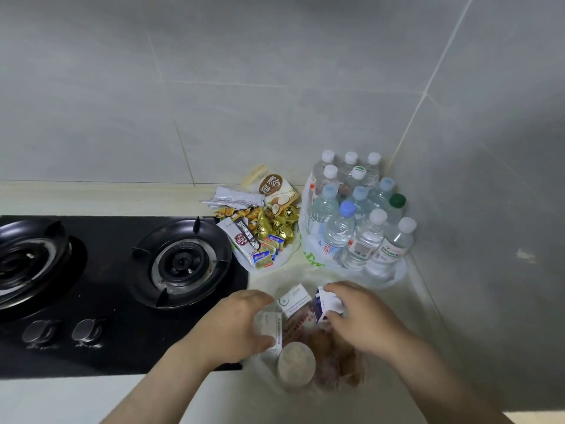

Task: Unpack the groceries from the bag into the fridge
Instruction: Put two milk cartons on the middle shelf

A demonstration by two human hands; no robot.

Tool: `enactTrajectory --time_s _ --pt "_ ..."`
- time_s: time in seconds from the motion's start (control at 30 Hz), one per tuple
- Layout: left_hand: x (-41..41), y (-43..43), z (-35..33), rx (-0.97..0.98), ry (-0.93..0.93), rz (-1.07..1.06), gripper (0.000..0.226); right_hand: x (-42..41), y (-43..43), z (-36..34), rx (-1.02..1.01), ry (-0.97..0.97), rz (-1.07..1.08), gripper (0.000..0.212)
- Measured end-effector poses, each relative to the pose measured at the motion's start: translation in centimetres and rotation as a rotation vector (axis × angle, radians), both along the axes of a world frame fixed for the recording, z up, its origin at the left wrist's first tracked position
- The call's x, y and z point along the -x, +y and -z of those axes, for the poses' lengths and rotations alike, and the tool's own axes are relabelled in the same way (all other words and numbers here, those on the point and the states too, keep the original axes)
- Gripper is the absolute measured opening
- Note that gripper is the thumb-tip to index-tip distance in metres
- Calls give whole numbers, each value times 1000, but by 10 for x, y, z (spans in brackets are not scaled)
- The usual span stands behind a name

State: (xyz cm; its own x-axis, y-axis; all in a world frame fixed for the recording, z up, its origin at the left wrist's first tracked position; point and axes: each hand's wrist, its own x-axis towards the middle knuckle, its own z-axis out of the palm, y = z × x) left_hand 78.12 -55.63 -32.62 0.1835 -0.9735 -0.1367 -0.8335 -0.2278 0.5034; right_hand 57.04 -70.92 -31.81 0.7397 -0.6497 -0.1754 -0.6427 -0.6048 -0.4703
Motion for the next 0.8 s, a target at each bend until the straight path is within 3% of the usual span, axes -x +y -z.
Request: enactTrajectory --time_s 0.3,0.5,0.8 --pt "12 -4 20 -73 -112 -36 80 -31 -27 18 19 -2 -232 35" --pt "18 -8 36 -286 -299 5 98 -54 -40 33 60 80 -428 60" --pt "17 -16 43 -291 -238 -1 73 -70 -49 50 26 188 -474 54"
